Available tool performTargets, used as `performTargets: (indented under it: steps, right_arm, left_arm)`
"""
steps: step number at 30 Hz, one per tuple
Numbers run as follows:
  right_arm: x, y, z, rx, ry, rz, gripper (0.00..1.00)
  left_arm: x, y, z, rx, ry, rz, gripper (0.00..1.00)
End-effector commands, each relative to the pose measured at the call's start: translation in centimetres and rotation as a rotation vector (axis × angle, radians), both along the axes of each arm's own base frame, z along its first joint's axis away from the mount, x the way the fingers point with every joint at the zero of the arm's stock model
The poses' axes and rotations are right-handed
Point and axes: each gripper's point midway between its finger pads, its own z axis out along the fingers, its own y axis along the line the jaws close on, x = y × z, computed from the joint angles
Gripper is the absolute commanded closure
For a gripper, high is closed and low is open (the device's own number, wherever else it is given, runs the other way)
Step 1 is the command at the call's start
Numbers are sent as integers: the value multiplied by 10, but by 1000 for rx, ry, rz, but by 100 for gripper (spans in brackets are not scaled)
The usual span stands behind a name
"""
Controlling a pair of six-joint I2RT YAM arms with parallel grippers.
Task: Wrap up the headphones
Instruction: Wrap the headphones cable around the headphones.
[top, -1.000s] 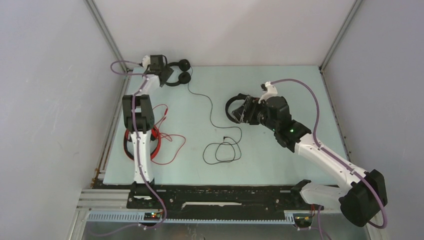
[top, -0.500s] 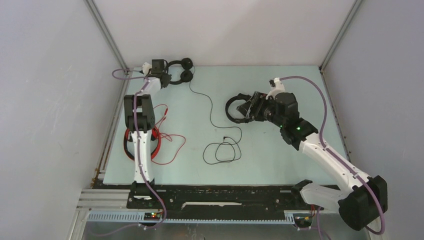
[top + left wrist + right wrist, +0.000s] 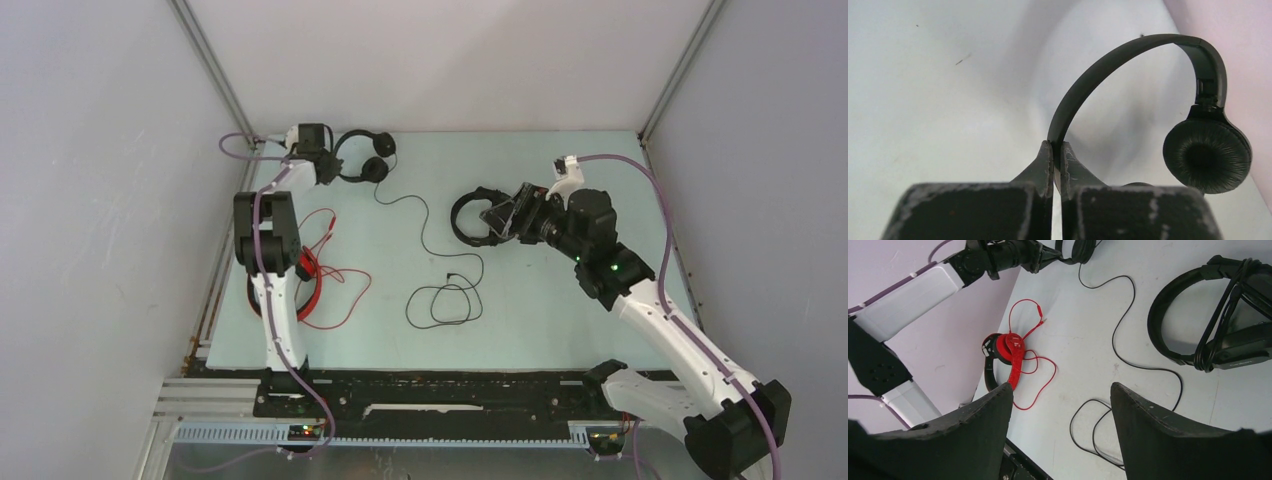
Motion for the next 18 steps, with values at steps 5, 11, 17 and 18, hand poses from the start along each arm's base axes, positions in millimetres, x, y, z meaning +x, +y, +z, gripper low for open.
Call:
performTargets:
  steps: [5, 11, 17, 18]
  right_arm:
    - [-3, 2, 30, 18, -96, 20, 25]
    - [5, -2, 39, -14, -173, -15, 20]
    - [16, -1, 59, -59, -281, -41, 12]
    - [17, 0, 64, -74, -304, -51, 11]
  left_arm:
    - [-23, -31, 136, 109, -203, -193, 100]
    - [-65, -79, 192, 125, -246, -352, 100]
    - [-116, -121, 250, 194, -325, -539, 100]
    - [-125, -126, 258, 212, -335, -562, 100]
